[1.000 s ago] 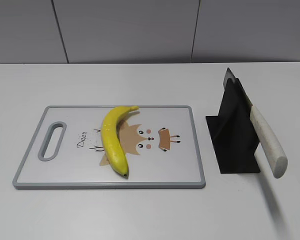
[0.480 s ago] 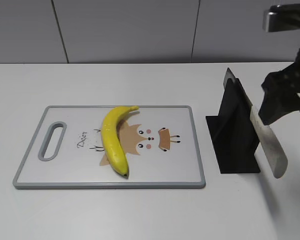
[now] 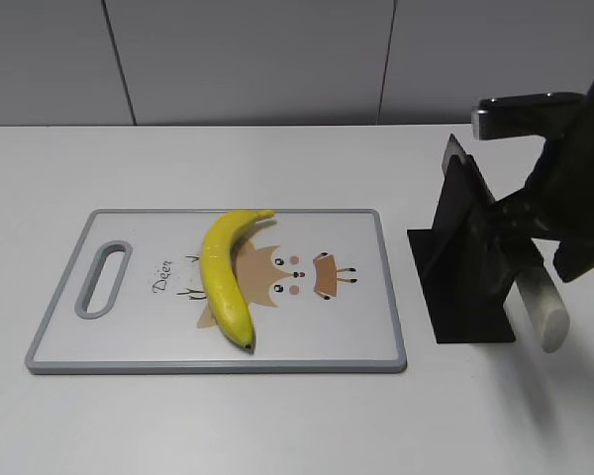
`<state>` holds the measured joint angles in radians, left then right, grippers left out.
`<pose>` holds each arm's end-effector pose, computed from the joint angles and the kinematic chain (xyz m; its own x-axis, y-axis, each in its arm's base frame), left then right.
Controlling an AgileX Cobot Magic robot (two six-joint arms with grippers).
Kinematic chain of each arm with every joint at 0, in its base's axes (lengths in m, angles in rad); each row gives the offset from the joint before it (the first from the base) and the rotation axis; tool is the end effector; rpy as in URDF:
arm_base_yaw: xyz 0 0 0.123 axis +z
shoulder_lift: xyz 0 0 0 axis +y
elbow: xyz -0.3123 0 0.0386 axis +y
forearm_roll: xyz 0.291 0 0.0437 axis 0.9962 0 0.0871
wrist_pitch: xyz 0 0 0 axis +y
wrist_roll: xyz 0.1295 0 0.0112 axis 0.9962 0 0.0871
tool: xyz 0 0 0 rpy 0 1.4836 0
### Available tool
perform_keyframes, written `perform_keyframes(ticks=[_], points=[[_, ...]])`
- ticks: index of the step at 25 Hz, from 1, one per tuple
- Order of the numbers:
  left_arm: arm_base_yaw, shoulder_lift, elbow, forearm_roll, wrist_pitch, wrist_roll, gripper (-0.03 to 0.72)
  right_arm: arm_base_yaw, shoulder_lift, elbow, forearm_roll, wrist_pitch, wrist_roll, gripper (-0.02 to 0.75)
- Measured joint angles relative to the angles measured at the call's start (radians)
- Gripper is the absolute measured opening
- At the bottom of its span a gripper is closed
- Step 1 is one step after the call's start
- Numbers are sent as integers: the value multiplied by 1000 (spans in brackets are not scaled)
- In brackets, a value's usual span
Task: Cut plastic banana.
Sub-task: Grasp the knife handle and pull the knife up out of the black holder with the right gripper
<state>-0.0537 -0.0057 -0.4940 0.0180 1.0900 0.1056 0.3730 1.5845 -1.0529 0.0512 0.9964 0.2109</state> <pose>0.0358 0.0002 0.2749 -0.4738 0.1393 -0.8696 0.0942 0.9898 0.1072 0.3078 0.1264 0.1961 -0.9844 -0.1315 -0.1165 -0.1405 0.9874 0.0722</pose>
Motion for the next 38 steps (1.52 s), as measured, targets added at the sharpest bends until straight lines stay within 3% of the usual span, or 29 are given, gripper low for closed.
perform_keyframes(ticks=[5,15,18,20,38], points=[[0,0,0,0,0,0,588,2,4,52,9,-54,14,550],[0,0,0,0,0,0,577,2,23,54,20,-74,27,382],[0,0,0,1,0,0,574,2,29,54,26,-76,25,299],[0,0,0,1,0,0,573,2,28,54,33,-76,18,183],[0,0,0,2,0,0,553,3,-206,57,15,-77,-28,179]])
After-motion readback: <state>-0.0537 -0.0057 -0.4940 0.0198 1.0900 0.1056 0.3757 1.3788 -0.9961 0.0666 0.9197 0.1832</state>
